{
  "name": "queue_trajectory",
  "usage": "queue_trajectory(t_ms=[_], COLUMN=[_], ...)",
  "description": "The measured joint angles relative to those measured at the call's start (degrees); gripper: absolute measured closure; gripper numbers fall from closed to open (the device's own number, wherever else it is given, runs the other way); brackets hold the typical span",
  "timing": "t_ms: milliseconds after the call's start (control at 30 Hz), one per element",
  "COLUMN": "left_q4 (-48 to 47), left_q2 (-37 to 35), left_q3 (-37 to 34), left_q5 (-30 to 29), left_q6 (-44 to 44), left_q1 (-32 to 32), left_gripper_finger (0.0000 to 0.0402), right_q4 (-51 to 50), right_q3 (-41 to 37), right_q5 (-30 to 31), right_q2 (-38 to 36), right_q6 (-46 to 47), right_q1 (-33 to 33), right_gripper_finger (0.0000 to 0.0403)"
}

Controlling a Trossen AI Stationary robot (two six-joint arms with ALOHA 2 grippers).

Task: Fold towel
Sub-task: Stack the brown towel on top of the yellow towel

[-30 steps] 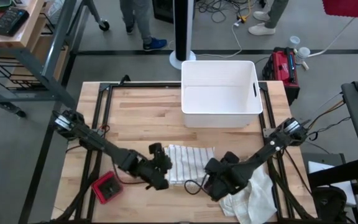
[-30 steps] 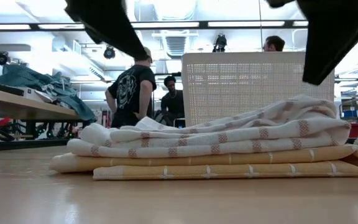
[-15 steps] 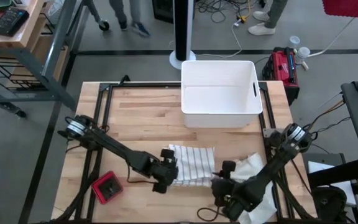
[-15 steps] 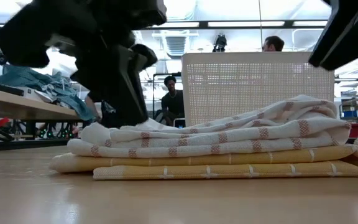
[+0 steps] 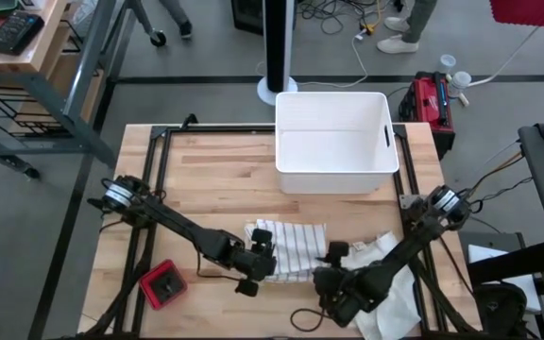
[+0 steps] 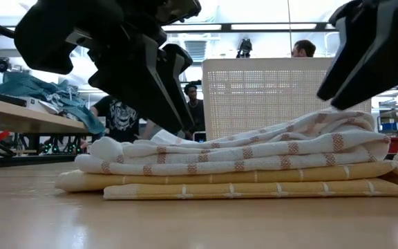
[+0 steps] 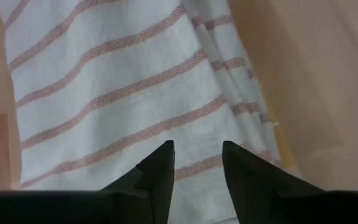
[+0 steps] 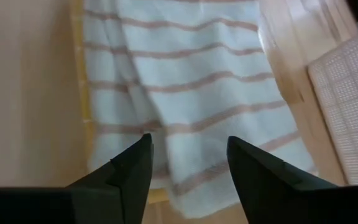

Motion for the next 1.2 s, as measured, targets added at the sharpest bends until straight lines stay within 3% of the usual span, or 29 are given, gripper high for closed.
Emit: queue_trajectory(t_ms=[233,633,800,967,1200], left_q4=[0.07,0.48,0.48,0.75,7.60], left_q2=[0.00,0.00,0.00,0.00,0.00], left_q3=[0.00,0.00,0.00,0.00,0.06], left_q5=[0.05,0.05,0.05,0.05,0.05], left_q6=[0.00,0.00,0.00,0.24,2.44], left_q1=[-0.01,0.12,0.19,0.19,0.26], left_gripper_finger=[0.0283,0.0319,0.0324,0.0318,0.0313], right_q4=[6.24,9.28,9.43,9.49,6.12], right_q3=[-3.47,-6.86,-6.65,-2.98,2.17], right_q5=[-5.21,-5.58,-5.56,-5.40,-3.34], right_q2=[0.01,0.00,0.00,-0.05,-0.11], right_q6=[-5.27,-7.56,-8.72,-11.49,-10.52], right_q1=[-2.07,-4.79,-5.32,-5.32,-6.51], right_gripper_finger=[0.0204,0.0224,0.0276,0.0386,0.0399])
